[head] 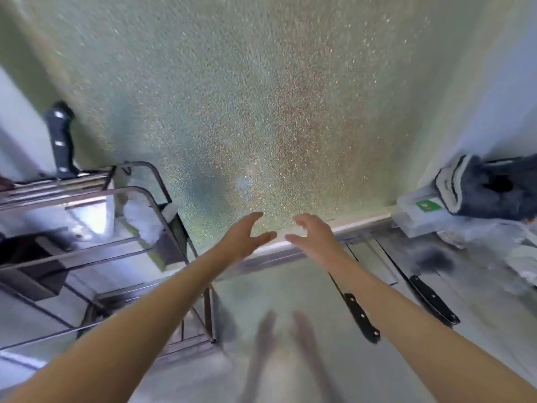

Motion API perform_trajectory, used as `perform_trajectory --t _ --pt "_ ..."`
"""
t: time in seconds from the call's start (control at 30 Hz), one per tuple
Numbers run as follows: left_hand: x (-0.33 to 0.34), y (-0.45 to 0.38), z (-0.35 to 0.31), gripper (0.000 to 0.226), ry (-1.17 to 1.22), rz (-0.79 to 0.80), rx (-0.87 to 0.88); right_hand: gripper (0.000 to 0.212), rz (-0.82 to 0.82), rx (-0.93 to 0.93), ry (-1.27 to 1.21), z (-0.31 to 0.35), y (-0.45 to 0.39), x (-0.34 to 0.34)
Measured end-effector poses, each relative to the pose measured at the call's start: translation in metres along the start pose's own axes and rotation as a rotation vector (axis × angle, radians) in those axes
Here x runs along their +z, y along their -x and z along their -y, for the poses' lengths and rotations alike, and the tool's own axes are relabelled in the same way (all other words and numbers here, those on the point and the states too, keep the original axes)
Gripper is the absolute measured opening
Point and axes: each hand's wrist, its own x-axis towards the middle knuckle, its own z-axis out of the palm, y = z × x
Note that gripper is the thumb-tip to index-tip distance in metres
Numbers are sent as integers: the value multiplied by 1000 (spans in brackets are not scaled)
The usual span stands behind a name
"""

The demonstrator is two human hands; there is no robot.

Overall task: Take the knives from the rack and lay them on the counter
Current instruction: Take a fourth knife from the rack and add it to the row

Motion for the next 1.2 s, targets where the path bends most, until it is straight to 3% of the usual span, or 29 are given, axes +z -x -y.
perform_trajectory --t 0.37,0.6,0.7,0.83,1.0,1.2 --pt "-189 117 19 50 11 -398 -2 38 -12 -421 -148 207 -3 13" --pt "-247 166 85 47 -61 -530 -136 45 -68 -616 -32 297 -4 66" --pt "-248 171 113 49 -73 -507 -178 50 -97 -477 -132 313 -14 87" --pt "-248 170 134 54 -140 -399 -195 51 131 -198 -509 322 -25 109" --pt "-253 170 138 57 -176 -345 -176 16 136 -221 -553 325 -25 120" --pt "-252 171 135 60 -157 -338 -173 12 47 -308 -498 331 -26 115"
